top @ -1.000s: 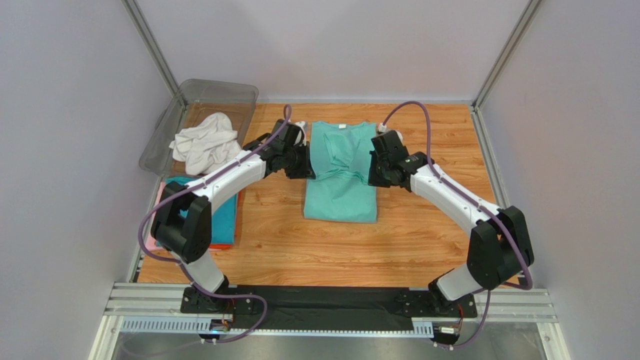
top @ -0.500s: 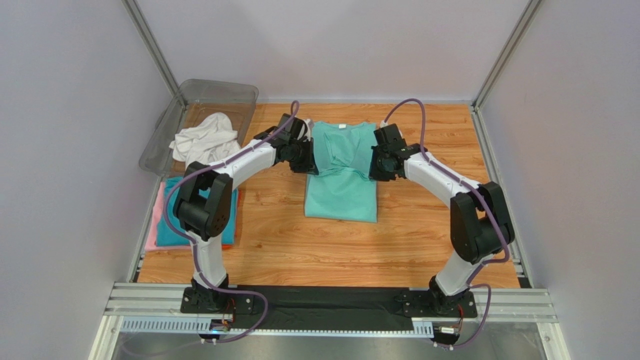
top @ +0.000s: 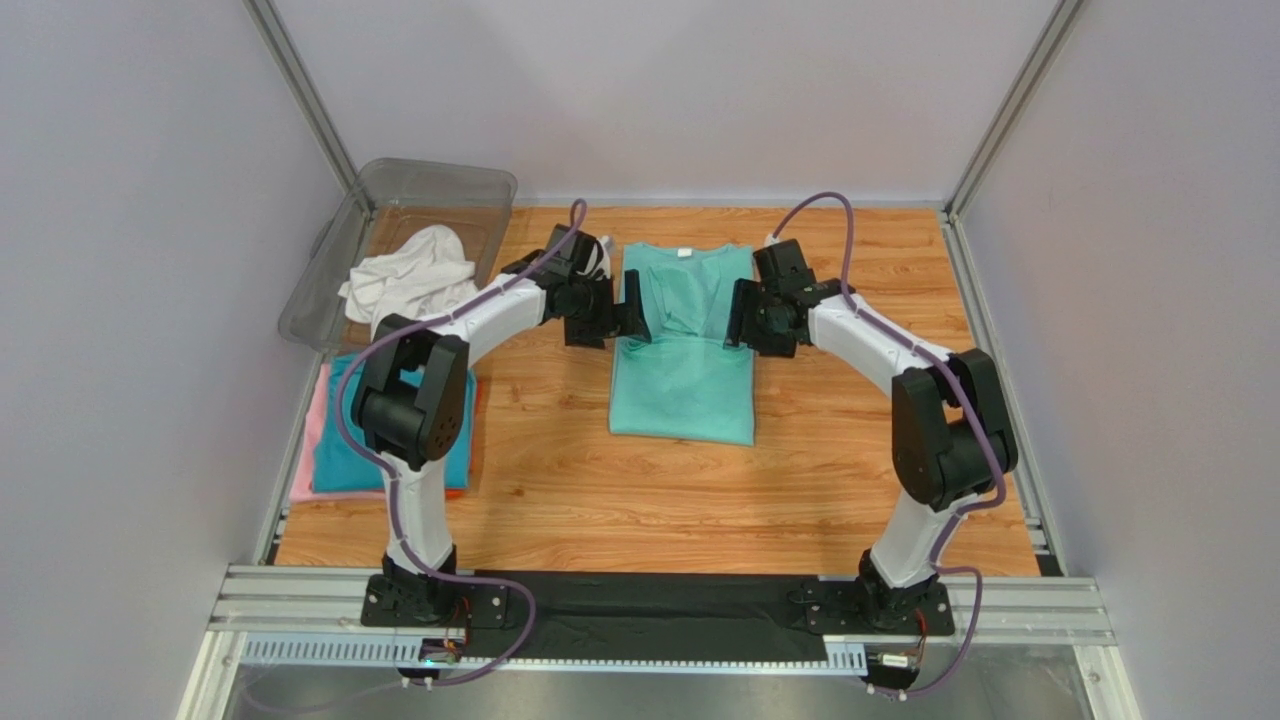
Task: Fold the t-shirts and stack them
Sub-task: Fold the tshirt
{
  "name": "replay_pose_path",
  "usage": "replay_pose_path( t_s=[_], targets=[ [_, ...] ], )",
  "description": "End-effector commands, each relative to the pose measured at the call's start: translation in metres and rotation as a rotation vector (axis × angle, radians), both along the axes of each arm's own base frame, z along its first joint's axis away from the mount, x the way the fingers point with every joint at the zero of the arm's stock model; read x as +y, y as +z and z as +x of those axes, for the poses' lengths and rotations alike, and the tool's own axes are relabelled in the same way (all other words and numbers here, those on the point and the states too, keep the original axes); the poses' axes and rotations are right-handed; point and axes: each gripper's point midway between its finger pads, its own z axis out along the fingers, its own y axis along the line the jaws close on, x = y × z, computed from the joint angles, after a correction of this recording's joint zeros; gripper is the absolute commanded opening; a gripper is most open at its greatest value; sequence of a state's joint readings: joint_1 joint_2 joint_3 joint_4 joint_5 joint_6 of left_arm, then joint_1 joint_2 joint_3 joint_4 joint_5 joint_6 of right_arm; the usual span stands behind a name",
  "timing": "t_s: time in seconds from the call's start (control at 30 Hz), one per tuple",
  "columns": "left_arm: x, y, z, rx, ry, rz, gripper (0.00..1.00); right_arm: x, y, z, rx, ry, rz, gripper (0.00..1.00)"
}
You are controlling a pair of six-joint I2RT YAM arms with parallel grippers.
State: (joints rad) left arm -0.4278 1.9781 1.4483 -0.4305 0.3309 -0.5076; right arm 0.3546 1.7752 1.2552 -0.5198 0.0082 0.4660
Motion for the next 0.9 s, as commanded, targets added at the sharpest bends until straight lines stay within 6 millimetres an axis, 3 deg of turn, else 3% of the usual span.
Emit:
replay_pose_path(
  t_s=[0.0, 0.03, 0.07, 0.1, 0.13, 0.17, 0.2, 0.23, 0.27, 0.3, 0.33, 0.37, 0.4, 0.43, 0.47, 0.5, 0.53, 0.57, 0.6, 0.63, 0.67, 0.7, 0.73, 0.77, 0.8, 0.83, 0.87],
  targets=[
    [-0.004, 0.072, 0.006, -0.17, -0.012, -0.078, 1.0, 0.011, 0.059, 0.006, -0.133, 0.033, 0.085, 0.68],
    [-0.002, 0.077, 0.003, -0.177, -0.006, -0.083, 1.0, 0.012, 0.064, 0.001, -0.135, 0.045, 0.102, 0.76],
    [0.002, 0.073, -0.006, -0.165, -0.003, -0.077, 1.0, 0.011, 0.061, -0.009, -0.124, 0.051, 0.107, 0.91],
    [0.005, 0.09, -0.014, -0.191, 0.006, -0.096, 1.0, 0.011, 0.076, -0.015, -0.158, 0.055, 0.127, 1.0],
    [0.008, 0.095, -0.02, -0.197, 0.01, -0.102, 1.0, 0.011, 0.081, -0.021, -0.166, 0.064, 0.143, 1.0],
    [0.014, 0.086, -0.034, -0.176, 0.011, -0.096, 1.0, 0.01, 0.077, -0.032, -0.155, 0.071, 0.15, 1.0],
    [0.018, 0.105, -0.043, -0.216, 0.016, -0.119, 1.0, 0.011, 0.094, -0.04, -0.2, 0.086, 0.179, 1.0],
    [0.022, 0.11, -0.051, -0.224, 0.03, -0.132, 1.0, 0.019, 0.1, -0.048, -0.211, 0.122, 0.222, 1.0],
    [0.029, 0.095, -0.067, -0.194, 0.04, -0.117, 1.0, 0.021, 0.098, -0.057, -0.207, 0.144, 0.251, 1.0],
    [0.036, 0.113, -0.078, -0.235, 0.063, -0.142, 1.0, 0.029, 0.108, -0.068, -0.232, 0.191, 0.293, 1.0],
    [0.043, 0.112, -0.085, -0.244, 0.089, -0.133, 1.0, 0.043, 0.116, -0.076, -0.243, 0.261, 0.363, 1.0],
    [0.053, 0.094, -0.101, -0.21, 0.109, -0.112, 1.0, 0.049, 0.117, -0.082, -0.242, 0.298, 0.389, 1.0],
    [0.06, 0.107, -0.112, -0.244, 0.136, -0.137, 1.0, 0.059, 0.114, -0.091, -0.231, 0.344, 0.408, 1.0],
    [0.066, 0.105, -0.12, -0.25, 0.156, -0.135, 1.0, 0.067, 0.115, -0.093, -0.235, 0.376, 0.421, 1.0],
    [0.074, 0.089, -0.133, -0.225, 0.167, -0.118, 1.0, 0.075, 0.114, -0.097, -0.226, 0.413, 0.432, 1.0],
    [0.08, 0.099, -0.142, -0.262, 0.184, -0.139, 1.0, 0.09, 0.109, -0.099, -0.213, 0.466, 0.424, 1.0],
    [0.088, 0.084, -0.154, -0.24, 0.198, -0.113, 1.0, 0.099, 0.109, -0.097, -0.215, 0.486, 0.42, 1.0],
    [0.093, 0.092, -0.161, -0.277, 0.207, -0.127, 1.0, 0.108, 0.094, -0.094, -0.175, 0.502, 0.404, 1.0],
    [0.098, 0.09, -0.165, -0.278, 0.227, -0.126, 1.0, 0.119, 0.089, -0.096, -0.167, 0.531, 0.394, 1.0],
    [0.102, 0.088, -0.17, -0.281, 0.237, -0.122, 1.0, 0.128, 0.096, -0.084, -0.197, 0.529, 0.379, 1.0],
    [0.105, 0.08, -0.177, -0.276, 0.238, -0.117, 1.0, 0.136, 0.09, -0.079, -0.19, 0.539, 0.368, 1.0],
    [0.108, 0.087, -0.18, -0.305, 0.252, -0.139, 1.0, 0.147, 0.069, -0.074, -0.148, 0.549, 0.344, 1.0],
    [0.112, 0.084, -0.183, -0.303, 0.268, -0.129, 1.0, 0.156, 0.073, -0.062, -0.16, 0.54, 0.339, 1.0],
    [0.115, 0.085, -0.187, -0.318, 0.272, -0.137, 1.0, 0.163, 0.052, -0.055, -0.116, 0.537, 0.325, 1.0],
    [0.116, 0.086, -0.188, -0.32, 0.286, -0.141, 1.0, 0.169, 0.046, -0.049, -0.109, 0.531, 0.324, 1.0],
    [0.119, 0.083, -0.19, -0.313, 0.3, -0.139, 1.0, 0.177, 0.054, -0.033, -0.144, 0.514, 0.327, 1.0],
    [0.12, 0.084, -0.192, -0.321, 0.303, -0.145, 1.0, 0.185, 0.043, -0.019, -0.135, 0.496, 0.313, 1.0]
  ],
)
